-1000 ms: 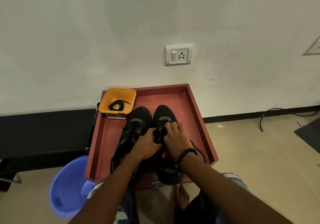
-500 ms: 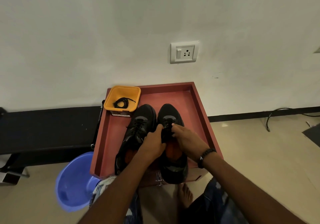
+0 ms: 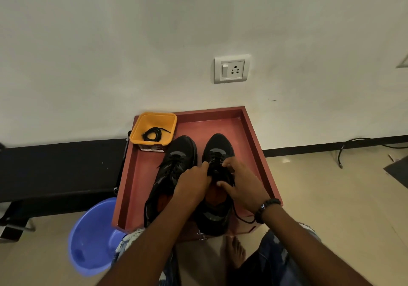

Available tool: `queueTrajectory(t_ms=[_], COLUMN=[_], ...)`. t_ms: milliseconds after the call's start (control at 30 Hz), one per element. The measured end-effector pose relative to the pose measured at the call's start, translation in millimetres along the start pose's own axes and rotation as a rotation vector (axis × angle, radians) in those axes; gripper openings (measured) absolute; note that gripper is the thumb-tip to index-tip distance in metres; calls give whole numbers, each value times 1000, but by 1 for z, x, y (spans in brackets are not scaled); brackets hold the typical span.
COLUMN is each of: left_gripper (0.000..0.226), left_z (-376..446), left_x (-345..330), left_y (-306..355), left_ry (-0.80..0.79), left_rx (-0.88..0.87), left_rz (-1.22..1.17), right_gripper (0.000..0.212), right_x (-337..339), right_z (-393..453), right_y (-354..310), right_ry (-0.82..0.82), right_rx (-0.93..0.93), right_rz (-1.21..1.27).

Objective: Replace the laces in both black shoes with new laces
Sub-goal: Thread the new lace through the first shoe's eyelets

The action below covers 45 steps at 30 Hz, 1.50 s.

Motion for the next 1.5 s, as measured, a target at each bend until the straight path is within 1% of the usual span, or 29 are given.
queueTrajectory(t_ms=[33, 67, 100, 167, 233, 300, 433, 500, 567, 633, 700, 733, 800, 833, 900, 967, 1033, 1067, 1167, 1267, 1400, 1500], left_gripper=[19, 20, 25, 40, 43, 38, 16, 12, 13, 14, 16, 18, 22, 23, 25, 20, 13, 13, 13, 13, 15, 15], left_z=[-1, -2, -3, -4, -6, -6, -5, -5, -5, -4, -3, -2, -3, -4, -7, -9, -8, -6, -2, -3, -7, -7], left_x=[0, 0, 1, 5, 7, 7, 10, 11, 14, 17, 16, 14, 8, 6, 7, 11, 17, 20, 31, 38, 37, 39], left_y=[-1, -1, 1, 9, 20, 24, 21, 20, 19, 15, 6, 0, -7, -10, -16, -22, -26, -28, -36, -43, -43, -41], left_ry=[6, 21, 46, 99, 124, 153, 235, 260, 281, 289, 268, 240, 148, 103, 27, -26, -54, -65, -67, -17, 14, 0], left_rx=[1, -2, -15, -73, -131, -145, -116, -109, -112, -103, -75, -59, -53, -66, -91, -95, -106, -111, -122, -116, -125, -135], left_rz=[-10, -12, -5, 27, 73, 65, -125, -182, -237, -277, -315, -327, -351, -370, -429, -486, -479, -450, -337, -295, -256, -231], right_gripper=[50, 55, 54, 43, 32, 24, 14, 17, 22, 25, 26, 27, 34, 35, 29, 16, 10, 8, 9, 13, 9, 8], right_x=[-4, -7, -8, -6, -5, -5, -7, -4, 2, 7, 10, 10, 7, 7, 12, 21, 32, 37, 44, 43, 47, 48], right_z=[-2, -3, -4, -1, 3, 6, 12, 14, 14, 13, 10, 9, 7, 6, 6, 9, 14, 16, 16, 15, 9, 5], right_y=[2, 3, 2, -3, -5, -5, 6, 12, 14, 13, 15, 20, 32, 36, 43, 51, 55, 55, 48, 53, 68, 75], right_ry=[-27, -35, -25, 12, 17, -12, -63, -41, 6, 52, 68, 39, -87, -148, -199, -167, -88, -58, -18, -3, 21, 18], right_rx=[-20, -28, -28, -30, -51, -66, -111, -159, -194, -179, -146, -141, -145, -134, -98, -97, -107, -101, -73, -72, -123, -160], right_rz=[-51, -121, -180, -236, -255, -278, -300, -240, -176, -182, -145, -60, 117, 139, 102, 110, 118, 100, 46, 0, -31, -14])
Point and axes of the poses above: each hand's wrist, its own z-axis towards the middle knuckle, its own x-axis out of the back of the hand, y = z × x, the point moved 10 cm from there along z, towards the middle knuckle, and after that the axes turned 8 degrees about -x, right-handed, at the moved point
